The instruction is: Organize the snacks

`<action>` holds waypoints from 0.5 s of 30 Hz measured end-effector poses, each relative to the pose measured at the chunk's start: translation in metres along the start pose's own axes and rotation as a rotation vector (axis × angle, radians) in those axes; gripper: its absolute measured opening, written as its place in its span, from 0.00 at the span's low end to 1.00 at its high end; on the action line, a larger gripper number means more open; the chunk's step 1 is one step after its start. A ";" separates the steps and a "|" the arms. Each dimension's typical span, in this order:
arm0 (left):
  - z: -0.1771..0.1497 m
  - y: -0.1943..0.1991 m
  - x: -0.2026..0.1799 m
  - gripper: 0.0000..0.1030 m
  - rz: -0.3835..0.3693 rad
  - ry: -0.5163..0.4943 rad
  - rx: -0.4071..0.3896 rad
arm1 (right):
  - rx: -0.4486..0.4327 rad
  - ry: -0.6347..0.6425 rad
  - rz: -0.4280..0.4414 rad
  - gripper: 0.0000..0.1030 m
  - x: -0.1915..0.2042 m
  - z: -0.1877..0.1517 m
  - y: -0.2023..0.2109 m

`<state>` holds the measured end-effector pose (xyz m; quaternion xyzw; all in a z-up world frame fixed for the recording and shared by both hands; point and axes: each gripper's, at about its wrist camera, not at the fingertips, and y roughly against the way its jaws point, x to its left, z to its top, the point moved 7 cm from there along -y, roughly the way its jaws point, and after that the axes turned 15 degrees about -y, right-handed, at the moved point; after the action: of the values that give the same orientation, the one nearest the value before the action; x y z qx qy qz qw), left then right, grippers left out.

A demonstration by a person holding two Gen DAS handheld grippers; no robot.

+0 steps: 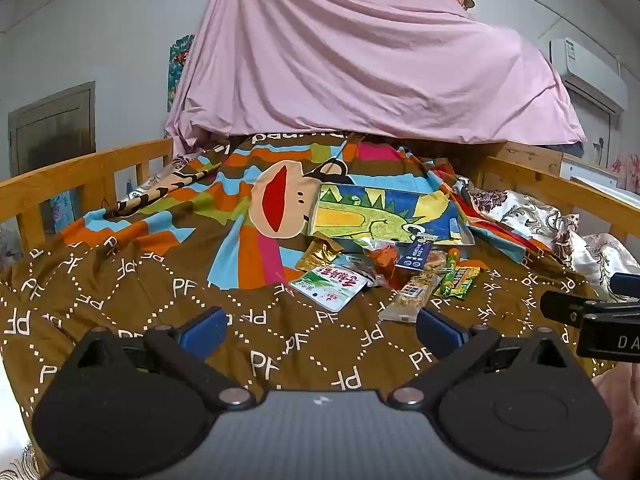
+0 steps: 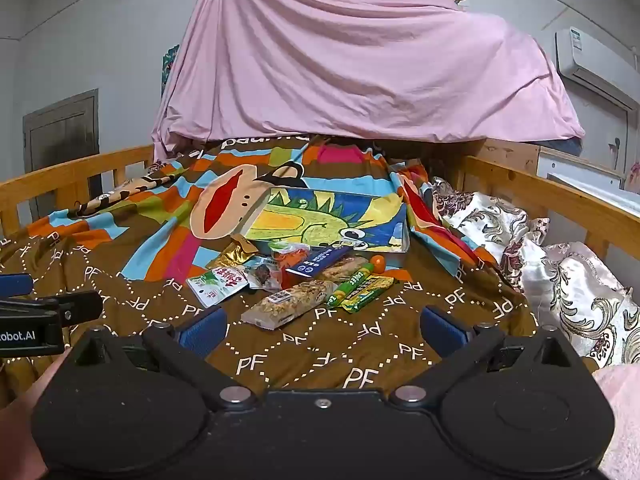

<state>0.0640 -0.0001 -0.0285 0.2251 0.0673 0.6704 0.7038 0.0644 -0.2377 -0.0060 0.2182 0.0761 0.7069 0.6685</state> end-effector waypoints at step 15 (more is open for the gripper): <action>-0.001 -0.001 -0.003 1.00 -0.002 0.005 -0.002 | 0.006 -0.002 0.000 1.00 0.000 0.000 0.000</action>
<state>0.0643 -0.0027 -0.0307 0.2227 0.0687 0.6704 0.7045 0.0647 -0.2377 -0.0061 0.2210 0.0776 0.7064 0.6680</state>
